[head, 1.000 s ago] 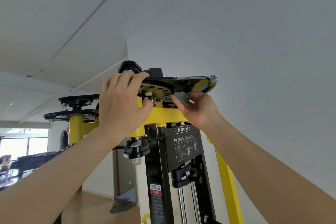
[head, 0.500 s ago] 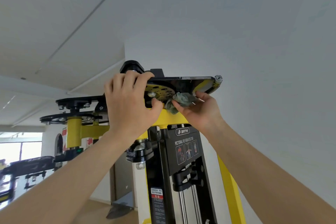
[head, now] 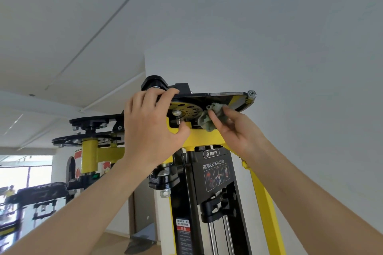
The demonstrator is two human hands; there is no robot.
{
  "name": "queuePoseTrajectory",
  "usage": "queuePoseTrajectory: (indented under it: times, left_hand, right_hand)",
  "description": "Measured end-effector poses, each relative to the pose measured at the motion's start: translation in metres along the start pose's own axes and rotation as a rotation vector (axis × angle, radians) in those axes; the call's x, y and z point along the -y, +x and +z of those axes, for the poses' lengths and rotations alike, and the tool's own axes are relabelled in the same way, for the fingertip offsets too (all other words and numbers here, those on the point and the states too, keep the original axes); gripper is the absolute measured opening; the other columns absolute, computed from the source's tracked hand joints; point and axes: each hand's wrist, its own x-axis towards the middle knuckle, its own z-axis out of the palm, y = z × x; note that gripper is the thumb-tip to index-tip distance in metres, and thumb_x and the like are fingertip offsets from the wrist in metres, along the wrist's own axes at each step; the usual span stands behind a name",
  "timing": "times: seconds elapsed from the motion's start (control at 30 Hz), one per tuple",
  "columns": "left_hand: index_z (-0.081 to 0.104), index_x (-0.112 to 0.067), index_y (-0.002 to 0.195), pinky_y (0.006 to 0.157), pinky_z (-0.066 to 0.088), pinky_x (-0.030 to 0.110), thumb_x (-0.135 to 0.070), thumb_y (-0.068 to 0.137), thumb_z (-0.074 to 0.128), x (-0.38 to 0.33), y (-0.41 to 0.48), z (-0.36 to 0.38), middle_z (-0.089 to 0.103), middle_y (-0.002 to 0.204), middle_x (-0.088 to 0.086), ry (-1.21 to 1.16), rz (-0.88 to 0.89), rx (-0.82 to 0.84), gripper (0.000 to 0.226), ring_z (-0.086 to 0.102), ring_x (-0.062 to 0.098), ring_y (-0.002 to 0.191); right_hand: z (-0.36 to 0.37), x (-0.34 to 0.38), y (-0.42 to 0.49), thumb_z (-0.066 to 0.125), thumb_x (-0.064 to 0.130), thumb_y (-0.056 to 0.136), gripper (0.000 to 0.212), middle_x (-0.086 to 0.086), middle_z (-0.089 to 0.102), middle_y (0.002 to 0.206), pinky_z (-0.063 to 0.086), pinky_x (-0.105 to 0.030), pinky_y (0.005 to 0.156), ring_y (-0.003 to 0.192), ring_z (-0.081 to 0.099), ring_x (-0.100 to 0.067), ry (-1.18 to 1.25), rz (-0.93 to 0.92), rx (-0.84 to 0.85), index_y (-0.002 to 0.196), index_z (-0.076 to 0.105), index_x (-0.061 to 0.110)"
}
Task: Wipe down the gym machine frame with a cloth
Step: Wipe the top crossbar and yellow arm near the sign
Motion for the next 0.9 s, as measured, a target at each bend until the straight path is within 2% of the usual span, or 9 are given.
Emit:
queuePoseTrajectory:
  times: [0.17, 0.23, 0.3, 0.4, 0.53, 0.6, 0.7, 0.77, 0.9]
  left_hand:
    - [0.057, -0.022, 0.138, 0.099, 0.042, 0.042, -0.049, 0.072, 0.06, -0.002, 0.0, -0.015, 0.059, 0.124, 0.0, 0.01, -0.023, 0.124, 0.072, 0.05, 0.024, 0.115]
    - [0.057, -0.022, 0.139, 0.099, 0.043, 0.043, -0.047, 0.071, 0.063, -0.006, 0.002, -0.02, 0.059, 0.125, 0.0, 0.006, -0.049, 0.158, 0.072, 0.05, 0.024, 0.116]
    - [0.056, -0.023, 0.139, 0.1, 0.043, 0.043, -0.045, 0.071, 0.064, -0.008, 0.003, -0.024, 0.059, 0.127, 0.0, 0.007, -0.063, 0.187, 0.073, 0.05, 0.024, 0.118]
    - [0.054, -0.025, 0.139, 0.097, 0.044, 0.041, -0.044, 0.071, 0.063, -0.01, 0.004, -0.026, 0.059, 0.125, -0.002, 0.024, -0.079, 0.217, 0.071, 0.05, 0.022, 0.117]
    - [0.055, -0.025, 0.137, 0.092, 0.044, 0.039, -0.04, 0.07, 0.062, -0.009, 0.004, -0.024, 0.058, 0.121, -0.002, 0.06, -0.094, 0.209, 0.069, 0.049, 0.021, 0.112]
    - [0.056, -0.025, 0.135, 0.09, 0.041, 0.035, -0.038, 0.069, 0.063, -0.01, 0.003, -0.02, 0.058, 0.119, -0.002, 0.057, -0.109, 0.185, 0.068, 0.048, 0.021, 0.112]
    - [0.057, -0.024, 0.133, 0.091, 0.044, 0.039, -0.036, 0.069, 0.063, -0.013, 0.001, -0.014, 0.057, 0.116, -0.001, 0.05, -0.125, 0.133, 0.066, 0.048, 0.022, 0.112]
    - [0.057, -0.025, 0.132, 0.093, 0.045, 0.042, -0.038, 0.069, 0.062, -0.014, 0.0, -0.011, 0.056, 0.116, -0.001, 0.047, -0.138, 0.109, 0.065, 0.048, 0.023, 0.112]
    - [0.058, -0.024, 0.132, 0.096, 0.046, 0.047, -0.038, 0.07, 0.061, -0.013, -0.001, -0.009, 0.056, 0.115, 0.0, 0.028, -0.134, 0.083, 0.064, 0.049, 0.025, 0.112]
  right_hand:
    - [0.006, 0.002, 0.001, 0.059, -0.007, 0.095, 0.007, -0.021, 0.066, 0.112, 0.063, -0.039, 0.075, 0.098, 0.066, -0.034, -0.042, 0.018, -0.025, 0.099, 0.063, -0.003]
    - [0.0, -0.007, 0.009, 0.06, -0.009, 0.093, 0.017, -0.02, 0.066, 0.117, 0.064, -0.036, 0.065, 0.103, 0.066, -0.033, -0.066, 0.02, -0.049, 0.11, 0.062, -0.004]
    - [-0.006, -0.014, 0.02, 0.063, -0.008, 0.092, 0.03, -0.019, 0.066, 0.12, 0.064, -0.034, 0.063, 0.106, 0.066, -0.033, -0.107, 0.022, -0.1, 0.121, 0.059, -0.005]
    - [-0.012, -0.014, 0.038, 0.066, -0.006, 0.091, 0.034, -0.021, 0.063, 0.126, 0.064, -0.032, 0.068, 0.114, 0.063, -0.033, -0.166, 0.037, -0.163, 0.125, 0.059, -0.005]
    - [-0.016, -0.005, 0.048, 0.055, -0.005, 0.097, 0.03, -0.018, 0.053, 0.142, 0.058, -0.032, 0.093, 0.128, 0.057, -0.03, -0.181, 0.08, -0.145, 0.126, 0.053, 0.001]
    - [-0.017, -0.001, 0.046, 0.057, -0.003, 0.097, 0.026, -0.019, 0.056, 0.14, 0.058, -0.031, 0.089, 0.124, 0.059, -0.028, -0.13, 0.102, -0.153, 0.123, 0.058, 0.0]
    - [-0.018, 0.008, 0.034, 0.054, -0.005, 0.098, 0.031, -0.021, 0.056, 0.139, 0.058, -0.03, 0.079, 0.116, 0.06, -0.025, -0.048, 0.114, -0.101, 0.129, 0.057, -0.008]
    - [-0.018, 0.019, 0.022, 0.051, -0.009, 0.097, 0.034, -0.019, 0.058, 0.136, 0.059, -0.028, 0.078, 0.112, 0.062, -0.025, -0.01, 0.106, -0.057, 0.131, 0.054, -0.01]
    - [-0.009, 0.034, -0.008, 0.055, -0.011, 0.095, 0.02, -0.024, 0.064, 0.122, 0.061, -0.033, 0.084, 0.108, 0.066, -0.032, 0.059, 0.08, 0.004, 0.114, 0.06, -0.01]
